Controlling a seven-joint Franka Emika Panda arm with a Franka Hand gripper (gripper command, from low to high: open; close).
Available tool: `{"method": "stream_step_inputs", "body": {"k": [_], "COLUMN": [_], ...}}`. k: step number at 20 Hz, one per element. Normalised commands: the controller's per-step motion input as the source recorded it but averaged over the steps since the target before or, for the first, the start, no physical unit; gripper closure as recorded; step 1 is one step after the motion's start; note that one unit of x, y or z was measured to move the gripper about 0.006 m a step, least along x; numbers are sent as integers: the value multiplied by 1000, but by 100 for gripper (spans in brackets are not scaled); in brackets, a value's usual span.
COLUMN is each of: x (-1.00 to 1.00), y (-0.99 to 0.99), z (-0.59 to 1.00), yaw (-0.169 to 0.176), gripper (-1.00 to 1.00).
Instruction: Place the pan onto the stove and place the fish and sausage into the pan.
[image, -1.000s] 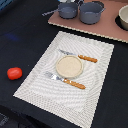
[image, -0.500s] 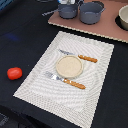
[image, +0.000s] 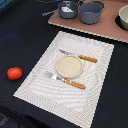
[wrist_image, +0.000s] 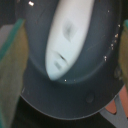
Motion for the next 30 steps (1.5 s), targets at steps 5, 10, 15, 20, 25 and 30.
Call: {"method": "stream_step_inputs", "body": {"k": [5,10,15,20,25,30], "x": [-215,-114,-21,-1,0,0], "y": [-986,-1000,-1000,-1000,-1000,-1000], "z": [492,411,301,203,210,173], "yaw": [0,0,0,0,0,0], "gripper": [-100,-100,-100,-100,-100,-100]}}
